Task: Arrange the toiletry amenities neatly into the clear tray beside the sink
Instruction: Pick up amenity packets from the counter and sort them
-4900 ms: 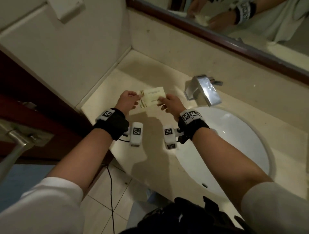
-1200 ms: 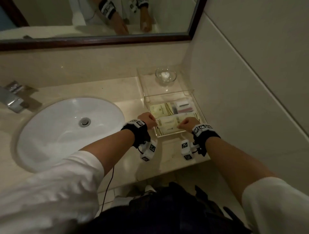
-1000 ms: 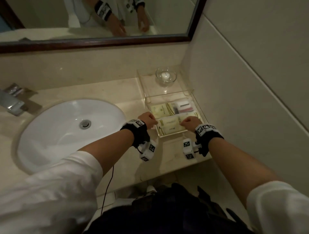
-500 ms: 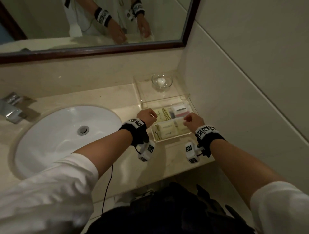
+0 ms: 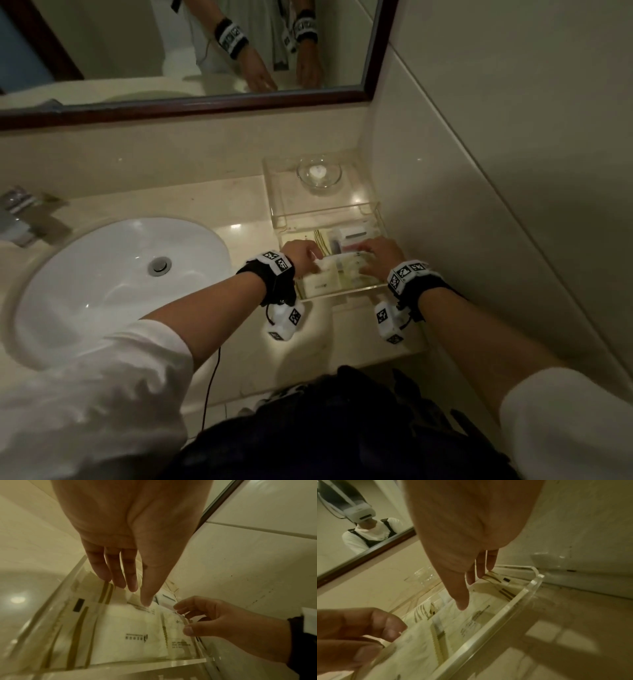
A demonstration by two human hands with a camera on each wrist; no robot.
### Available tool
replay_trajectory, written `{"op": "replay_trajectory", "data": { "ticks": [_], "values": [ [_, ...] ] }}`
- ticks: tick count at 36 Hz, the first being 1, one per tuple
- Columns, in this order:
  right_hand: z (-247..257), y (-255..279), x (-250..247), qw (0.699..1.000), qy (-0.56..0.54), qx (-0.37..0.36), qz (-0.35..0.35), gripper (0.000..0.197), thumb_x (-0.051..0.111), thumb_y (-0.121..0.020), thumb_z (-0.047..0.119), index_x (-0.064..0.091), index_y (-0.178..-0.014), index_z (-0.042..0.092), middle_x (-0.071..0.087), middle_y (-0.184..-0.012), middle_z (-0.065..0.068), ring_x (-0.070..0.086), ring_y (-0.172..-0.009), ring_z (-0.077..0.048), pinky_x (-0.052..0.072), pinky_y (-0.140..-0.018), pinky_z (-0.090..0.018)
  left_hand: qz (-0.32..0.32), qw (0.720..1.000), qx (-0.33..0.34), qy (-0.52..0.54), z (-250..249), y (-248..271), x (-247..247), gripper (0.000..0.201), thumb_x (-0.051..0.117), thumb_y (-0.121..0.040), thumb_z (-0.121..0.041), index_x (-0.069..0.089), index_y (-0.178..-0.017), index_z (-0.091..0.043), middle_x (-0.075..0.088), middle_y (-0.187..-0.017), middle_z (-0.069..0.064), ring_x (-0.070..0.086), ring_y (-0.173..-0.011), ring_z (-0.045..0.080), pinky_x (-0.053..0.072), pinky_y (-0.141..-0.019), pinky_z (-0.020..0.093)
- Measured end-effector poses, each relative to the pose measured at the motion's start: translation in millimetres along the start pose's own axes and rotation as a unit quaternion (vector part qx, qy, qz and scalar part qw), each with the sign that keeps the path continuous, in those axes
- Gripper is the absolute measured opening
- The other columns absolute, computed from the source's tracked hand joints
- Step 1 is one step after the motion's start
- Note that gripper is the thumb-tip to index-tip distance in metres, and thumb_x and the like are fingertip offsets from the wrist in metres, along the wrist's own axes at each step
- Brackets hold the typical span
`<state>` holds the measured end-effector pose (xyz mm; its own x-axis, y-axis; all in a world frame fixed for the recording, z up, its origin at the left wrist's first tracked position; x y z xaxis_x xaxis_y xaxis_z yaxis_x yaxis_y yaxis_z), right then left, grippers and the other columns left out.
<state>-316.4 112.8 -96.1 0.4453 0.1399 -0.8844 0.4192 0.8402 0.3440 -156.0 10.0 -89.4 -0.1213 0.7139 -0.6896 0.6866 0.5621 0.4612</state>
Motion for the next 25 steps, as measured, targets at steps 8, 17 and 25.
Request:
{"op": "replay_trajectory", "data": {
  "ticks": [8,17,25],
  "values": [
    [-12.5,0.2,4.0,0.999,-0.036,-0.012,-0.026,0.041,0.079,-0.071,0.020,0.066,-0.110,0.022,0.051,-0.123,-0.008,0.046,-0.118,-0.027,0.041,-0.098,-0.032,-0.006,1.000,-0.007,-0.028,0.6,-8.1,5.8,0.026,0.075,-0.076,-0.014,0.067,-0.101,-0.020,0.059,-0.097,-0.005,0.057,-0.092,0.015,0.047,-0.080,0.025],
    [-11.9,6.8,-0.9,0.996,-0.048,-0.040,-0.060,0.029,0.067,-0.078,0.006,0.066,-0.105,0.017,0.051,-0.117,-0.009,0.043,-0.117,-0.026,0.037,-0.095,-0.028,0.001,0.999,-0.015,-0.040,-3.1,-11.3,6.9,0.023,0.076,-0.074,-0.012,0.064,-0.091,-0.023,0.061,-0.098,-0.002,0.059,-0.090,0.016,0.049,-0.075,0.024],
    [-6.2,9.4,-2.8,0.995,0.000,-0.050,-0.085,0.032,0.065,-0.077,0.005,0.062,-0.107,0.016,0.052,-0.119,-0.006,0.044,-0.115,-0.025,0.038,-0.093,-0.027,0.009,0.999,-0.011,-0.046,-0.6,-10.2,5.8,0.025,0.077,-0.076,-0.018,0.063,-0.097,-0.021,0.061,-0.100,-0.002,0.057,-0.091,0.015,0.043,-0.075,0.021]
  ]
}}
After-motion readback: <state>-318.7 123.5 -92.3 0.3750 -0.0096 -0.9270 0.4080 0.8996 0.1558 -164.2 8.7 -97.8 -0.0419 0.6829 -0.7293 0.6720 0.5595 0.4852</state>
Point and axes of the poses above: each hand's wrist, its own y-axis away from the middle knuckle, its own x-axis out of the palm, z = x × y, the point moved 7 cm from there along -y, towards the middle knuckle
